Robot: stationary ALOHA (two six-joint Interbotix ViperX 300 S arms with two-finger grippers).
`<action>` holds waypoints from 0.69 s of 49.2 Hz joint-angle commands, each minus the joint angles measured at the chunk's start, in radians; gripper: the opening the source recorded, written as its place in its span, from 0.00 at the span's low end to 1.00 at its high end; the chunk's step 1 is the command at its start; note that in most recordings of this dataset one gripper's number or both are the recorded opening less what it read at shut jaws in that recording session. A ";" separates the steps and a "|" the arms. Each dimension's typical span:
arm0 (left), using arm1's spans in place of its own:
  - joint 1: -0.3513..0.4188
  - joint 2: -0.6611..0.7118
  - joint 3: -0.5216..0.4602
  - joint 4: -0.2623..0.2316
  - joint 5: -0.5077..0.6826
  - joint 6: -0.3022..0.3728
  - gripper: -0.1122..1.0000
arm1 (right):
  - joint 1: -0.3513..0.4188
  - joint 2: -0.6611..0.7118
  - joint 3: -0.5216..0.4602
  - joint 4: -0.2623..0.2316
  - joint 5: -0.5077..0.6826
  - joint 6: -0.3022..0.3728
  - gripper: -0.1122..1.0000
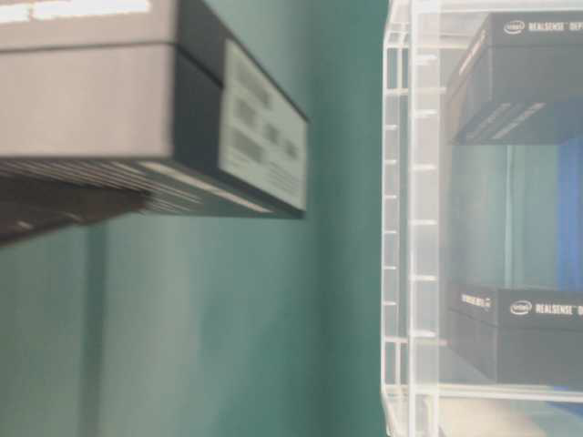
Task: Take the box out of the case with the right arm.
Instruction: 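Lift the middle black box up and out of the case with the right gripper, then lower the box onto the table in front of the case and release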
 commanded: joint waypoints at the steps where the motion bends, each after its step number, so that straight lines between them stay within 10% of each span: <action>1: -0.005 0.003 -0.015 0.005 -0.003 -0.002 0.10 | -0.003 -0.003 0.002 -0.008 -0.002 0.005 0.70; 34: -0.005 0.003 -0.003 0.003 -0.003 -0.002 0.10 | -0.005 0.034 0.293 0.014 -0.324 0.161 0.70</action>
